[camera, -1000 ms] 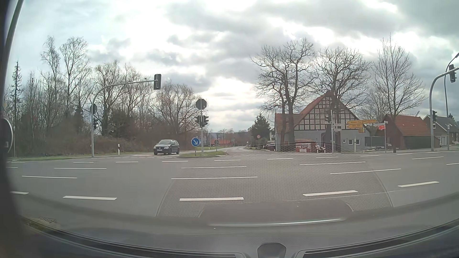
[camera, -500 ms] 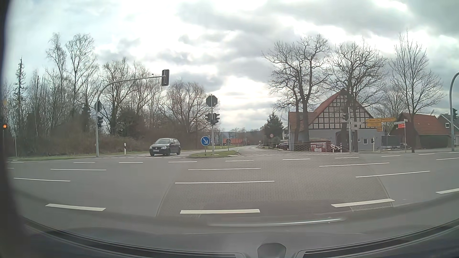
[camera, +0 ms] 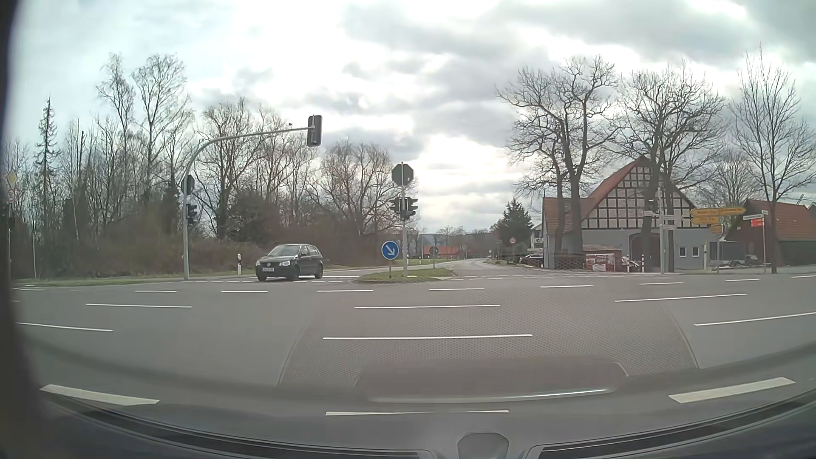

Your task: Follow the waypoints while adhering to traffic rules and regulations

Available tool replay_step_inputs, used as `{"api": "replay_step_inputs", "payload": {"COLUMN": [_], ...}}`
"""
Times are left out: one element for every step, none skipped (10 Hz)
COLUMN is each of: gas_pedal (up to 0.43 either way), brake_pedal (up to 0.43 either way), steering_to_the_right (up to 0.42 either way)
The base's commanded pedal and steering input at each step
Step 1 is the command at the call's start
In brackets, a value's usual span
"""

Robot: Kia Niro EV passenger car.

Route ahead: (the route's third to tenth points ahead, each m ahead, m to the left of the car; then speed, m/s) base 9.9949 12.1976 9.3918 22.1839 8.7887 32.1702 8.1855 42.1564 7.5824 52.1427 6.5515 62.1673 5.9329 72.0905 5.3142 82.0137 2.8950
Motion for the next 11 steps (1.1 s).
{"api": "replay_step_inputs", "payload": {"gas_pedal": [0.020,0.020,0.020,0.020,0.020,0.020,0.028,0.079,0.118,0.138,0.189], "brake_pedal": [0.000,0.000,0.000,0.000,0.000,0.000,0.000,0.000,0.000,0.000,0.000], "steering_to_the_right": [-0.168,-0.170,-0.173,-0.175,-0.179,-0.183,-0.191,-0.201,-0.211,-0.223,-0.239]}}
